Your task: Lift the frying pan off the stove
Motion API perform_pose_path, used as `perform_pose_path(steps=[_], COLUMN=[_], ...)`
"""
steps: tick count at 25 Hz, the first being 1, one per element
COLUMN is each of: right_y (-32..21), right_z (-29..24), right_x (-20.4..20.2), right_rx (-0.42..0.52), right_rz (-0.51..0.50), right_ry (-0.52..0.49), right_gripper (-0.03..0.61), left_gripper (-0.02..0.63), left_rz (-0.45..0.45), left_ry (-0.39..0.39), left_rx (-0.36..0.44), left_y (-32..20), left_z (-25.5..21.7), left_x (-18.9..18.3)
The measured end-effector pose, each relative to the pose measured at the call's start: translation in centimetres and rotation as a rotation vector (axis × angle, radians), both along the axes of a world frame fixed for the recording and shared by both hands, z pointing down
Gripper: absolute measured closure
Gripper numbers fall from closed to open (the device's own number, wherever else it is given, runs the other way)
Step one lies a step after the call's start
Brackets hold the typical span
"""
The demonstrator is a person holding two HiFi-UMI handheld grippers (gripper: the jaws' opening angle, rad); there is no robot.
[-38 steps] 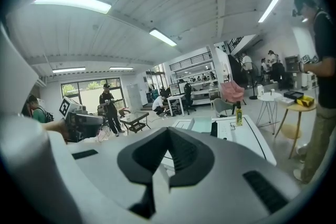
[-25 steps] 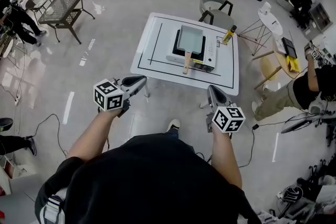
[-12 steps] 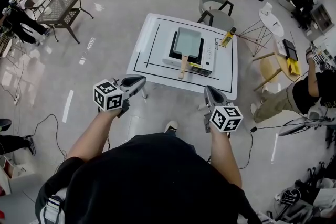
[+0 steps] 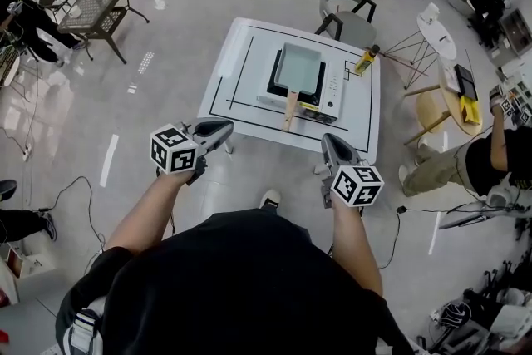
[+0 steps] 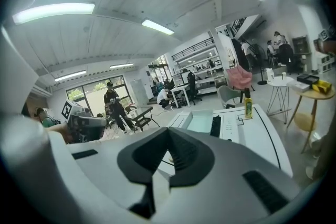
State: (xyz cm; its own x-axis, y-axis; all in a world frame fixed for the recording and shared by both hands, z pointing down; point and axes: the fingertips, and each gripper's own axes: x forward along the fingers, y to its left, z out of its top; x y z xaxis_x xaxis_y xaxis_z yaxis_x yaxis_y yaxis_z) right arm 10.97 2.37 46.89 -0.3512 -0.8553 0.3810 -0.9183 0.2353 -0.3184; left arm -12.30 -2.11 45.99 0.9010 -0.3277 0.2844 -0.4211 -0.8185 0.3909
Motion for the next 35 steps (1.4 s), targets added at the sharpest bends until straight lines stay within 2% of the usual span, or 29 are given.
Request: perform_pose_path(steps=[21,35], right_y=[-6.3,-10.2], right_z=[0.7,2.0], right_x=[3.3,6.3], right_rx=[-0.022,-0.032], right_rz=[-0.093,-0.178], right_ry=[-0.023,-0.028], right_gripper=[0.572,0.572], left_gripper=[0.601,0.601], left_rz=[-0.052,-0.135], left_ry=[-0.024,-0.029], left_rx=[0.004,0.008], left_y=[-4.7,-7.4], left_z=[-0.5,-0.2], left_x=[4.3,7.8])
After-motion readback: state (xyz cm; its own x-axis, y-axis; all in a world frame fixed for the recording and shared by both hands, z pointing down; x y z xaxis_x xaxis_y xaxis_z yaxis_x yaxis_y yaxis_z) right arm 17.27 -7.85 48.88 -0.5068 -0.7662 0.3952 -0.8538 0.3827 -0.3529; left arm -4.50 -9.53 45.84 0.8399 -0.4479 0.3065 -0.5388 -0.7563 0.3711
